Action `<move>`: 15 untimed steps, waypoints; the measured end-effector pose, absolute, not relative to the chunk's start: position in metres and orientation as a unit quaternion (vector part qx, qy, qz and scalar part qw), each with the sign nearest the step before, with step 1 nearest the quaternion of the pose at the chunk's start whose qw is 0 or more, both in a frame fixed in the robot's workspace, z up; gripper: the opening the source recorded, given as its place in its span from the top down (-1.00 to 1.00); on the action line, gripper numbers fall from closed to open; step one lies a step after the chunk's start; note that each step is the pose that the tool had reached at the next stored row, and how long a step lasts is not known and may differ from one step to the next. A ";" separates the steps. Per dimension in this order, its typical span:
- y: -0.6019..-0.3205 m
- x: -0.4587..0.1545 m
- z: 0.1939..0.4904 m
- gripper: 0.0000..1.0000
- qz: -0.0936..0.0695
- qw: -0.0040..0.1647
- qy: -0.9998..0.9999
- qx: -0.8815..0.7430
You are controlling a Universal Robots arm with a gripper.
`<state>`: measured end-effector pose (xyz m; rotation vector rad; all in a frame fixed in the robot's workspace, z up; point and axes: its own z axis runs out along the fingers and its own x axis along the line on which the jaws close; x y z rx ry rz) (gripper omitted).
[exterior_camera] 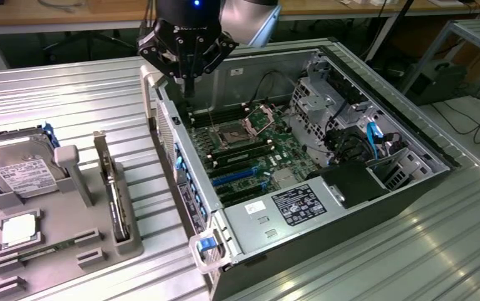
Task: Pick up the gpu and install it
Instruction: 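Reach for the gpu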
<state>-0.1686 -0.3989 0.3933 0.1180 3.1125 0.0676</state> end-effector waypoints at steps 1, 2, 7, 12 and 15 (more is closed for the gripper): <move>-0.399 -0.169 0.393 0.79 0.022 0.013 0.999 0.038; -0.399 -0.170 0.393 0.79 0.022 0.013 0.999 0.038; -0.399 -0.173 0.393 0.79 0.022 0.013 0.999 0.038; -0.399 -0.176 0.393 0.79 0.022 0.013 0.999 0.038; -0.399 -0.178 0.393 0.79 0.022 0.013 0.999 0.038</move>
